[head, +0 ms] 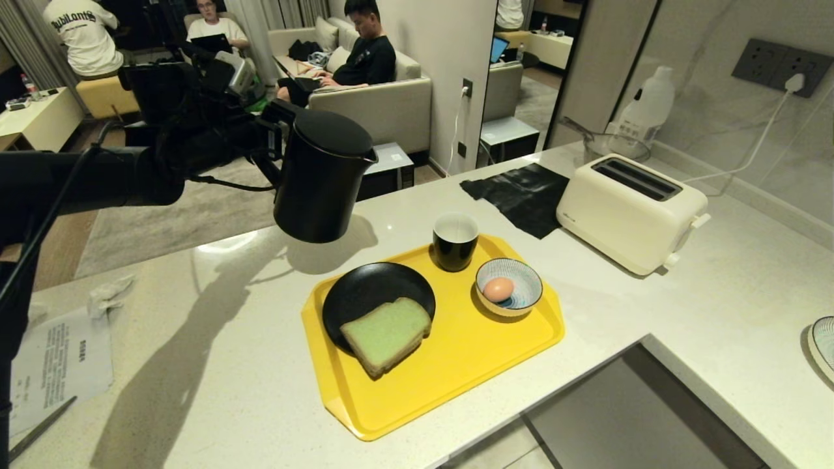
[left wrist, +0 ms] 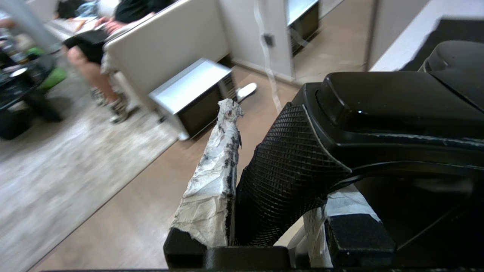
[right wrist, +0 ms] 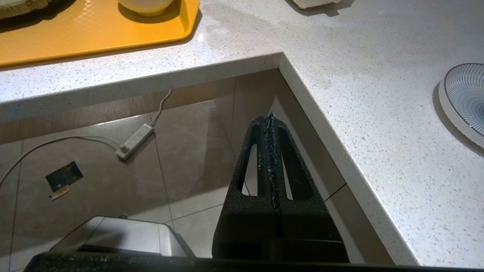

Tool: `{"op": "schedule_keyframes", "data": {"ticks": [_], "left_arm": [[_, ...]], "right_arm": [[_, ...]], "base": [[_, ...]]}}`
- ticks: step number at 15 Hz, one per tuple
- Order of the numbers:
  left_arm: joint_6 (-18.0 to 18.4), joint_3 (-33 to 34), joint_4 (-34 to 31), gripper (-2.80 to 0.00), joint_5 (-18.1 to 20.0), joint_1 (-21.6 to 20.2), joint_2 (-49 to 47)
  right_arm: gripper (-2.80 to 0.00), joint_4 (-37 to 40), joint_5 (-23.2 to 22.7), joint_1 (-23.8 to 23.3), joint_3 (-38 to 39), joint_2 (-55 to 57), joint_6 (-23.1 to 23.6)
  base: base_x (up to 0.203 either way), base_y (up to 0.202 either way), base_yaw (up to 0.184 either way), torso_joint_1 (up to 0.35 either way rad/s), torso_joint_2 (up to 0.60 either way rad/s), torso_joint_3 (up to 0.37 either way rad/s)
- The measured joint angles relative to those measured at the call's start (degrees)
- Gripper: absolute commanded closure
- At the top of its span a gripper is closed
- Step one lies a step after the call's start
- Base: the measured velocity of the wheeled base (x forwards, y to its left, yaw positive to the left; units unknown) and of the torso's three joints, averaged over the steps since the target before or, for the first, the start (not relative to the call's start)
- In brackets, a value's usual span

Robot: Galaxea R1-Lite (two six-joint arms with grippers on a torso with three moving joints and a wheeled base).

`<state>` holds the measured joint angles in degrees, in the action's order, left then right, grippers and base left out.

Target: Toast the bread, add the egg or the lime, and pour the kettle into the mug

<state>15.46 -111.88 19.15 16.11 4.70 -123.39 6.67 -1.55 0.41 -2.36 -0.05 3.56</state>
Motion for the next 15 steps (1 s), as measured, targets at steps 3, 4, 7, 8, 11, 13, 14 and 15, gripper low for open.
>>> {"op": "schedule_keyframes", "data": {"ticks": [3,4,7,8,11,13,14,15], "left_arm": [[2.20,0.00,0.16,0.00,-2.85,1.39,-1.08],[2.68,-0.01,0.17,0.00,-4.08,1.93,-1.35],[2.90,-0.08,1.10,0.00,-6.95,3.80,-2.11],[2.93,-0.11,1.30,0.00,-7.64,4.49,-2.25],[4.24,-0.11,1.64,0.00,-10.03,5.92,-2.81],[5.64,-0.11,3.46,0.00,-10.84,6.16,-3.47],[5.90,-0.11,3.78,0.00,-11.46,6.38,-3.75],[6.13,-0.11,3.77,0.00,-12.06,6.70,-3.98]], "right_arm": [[0.00,0.00,-0.01,0.00,0.00,0.00,-0.01],[0.00,0.00,0.01,0.00,0.00,0.00,0.01],[0.00,0.00,-0.01,0.00,0.00,0.00,0.01],[0.00,0.02,-0.01,0.00,0.00,0.00,-0.01],[0.00,0.00,0.01,0.00,0.00,0.00,-0.01],[0.00,-0.01,-0.01,0.00,0.00,0.00,0.02],[0.00,-0.02,0.01,0.00,0.00,0.00,0.01],[0.00,0.00,-0.01,0.00,0.00,0.00,-0.01]], "base": [[0.000,0.000,0.000,0.000,0.00,0.000],[0.000,0.000,0.000,0.000,0.00,0.000],[0.000,0.000,0.000,0.000,0.00,0.000],[0.000,0.000,0.000,0.000,0.00,0.000],[0.000,0.000,0.000,0.000,0.00,0.000],[0.000,0.000,0.000,0.000,0.00,0.000],[0.000,0.000,0.000,0.000,0.00,0.000],[0.000,0.000,0.000,0.000,0.00,0.000]]}}
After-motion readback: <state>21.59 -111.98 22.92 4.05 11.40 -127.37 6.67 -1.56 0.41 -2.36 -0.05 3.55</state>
